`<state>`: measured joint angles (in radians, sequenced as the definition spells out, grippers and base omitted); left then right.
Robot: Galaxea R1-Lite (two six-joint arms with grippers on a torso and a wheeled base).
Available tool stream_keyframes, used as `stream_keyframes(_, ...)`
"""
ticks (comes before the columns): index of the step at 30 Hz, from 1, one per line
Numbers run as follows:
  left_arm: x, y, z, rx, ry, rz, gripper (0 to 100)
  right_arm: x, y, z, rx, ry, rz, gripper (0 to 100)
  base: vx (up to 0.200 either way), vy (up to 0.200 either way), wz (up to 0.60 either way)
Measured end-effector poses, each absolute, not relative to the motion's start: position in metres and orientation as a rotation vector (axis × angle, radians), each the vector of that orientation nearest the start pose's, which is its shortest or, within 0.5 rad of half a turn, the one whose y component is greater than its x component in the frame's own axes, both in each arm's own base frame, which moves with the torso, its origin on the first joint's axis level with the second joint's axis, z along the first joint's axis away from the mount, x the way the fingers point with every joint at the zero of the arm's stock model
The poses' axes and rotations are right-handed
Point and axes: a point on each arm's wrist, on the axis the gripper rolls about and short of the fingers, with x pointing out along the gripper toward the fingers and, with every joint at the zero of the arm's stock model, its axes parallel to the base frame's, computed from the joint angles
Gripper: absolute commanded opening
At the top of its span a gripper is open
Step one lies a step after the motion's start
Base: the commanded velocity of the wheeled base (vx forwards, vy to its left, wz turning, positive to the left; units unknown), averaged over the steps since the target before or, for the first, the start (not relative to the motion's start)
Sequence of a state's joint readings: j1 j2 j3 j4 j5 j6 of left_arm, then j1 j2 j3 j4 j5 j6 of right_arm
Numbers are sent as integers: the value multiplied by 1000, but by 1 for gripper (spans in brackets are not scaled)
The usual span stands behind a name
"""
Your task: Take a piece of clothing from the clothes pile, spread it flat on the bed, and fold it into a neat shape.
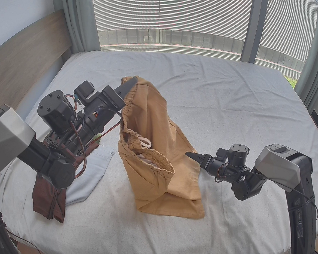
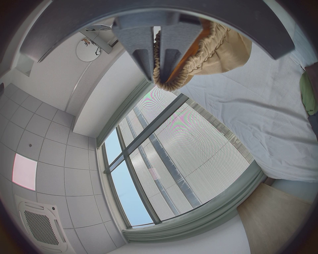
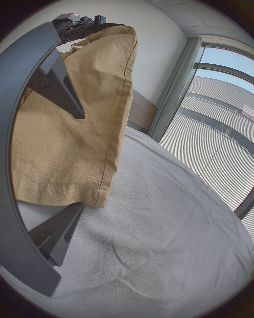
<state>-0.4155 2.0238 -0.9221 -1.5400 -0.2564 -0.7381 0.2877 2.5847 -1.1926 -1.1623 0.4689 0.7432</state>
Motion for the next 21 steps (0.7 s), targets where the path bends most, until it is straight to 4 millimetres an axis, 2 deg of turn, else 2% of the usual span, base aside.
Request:
stream_keyframes(9,335,-155,192,-734,-182,-800,0,437,141,-32,740,514,633,100,0,0,0)
stream_keyframes(21,335,-155,193,-733,-184,-799,0,438,139,-18,807,445,686,100,0,0,0)
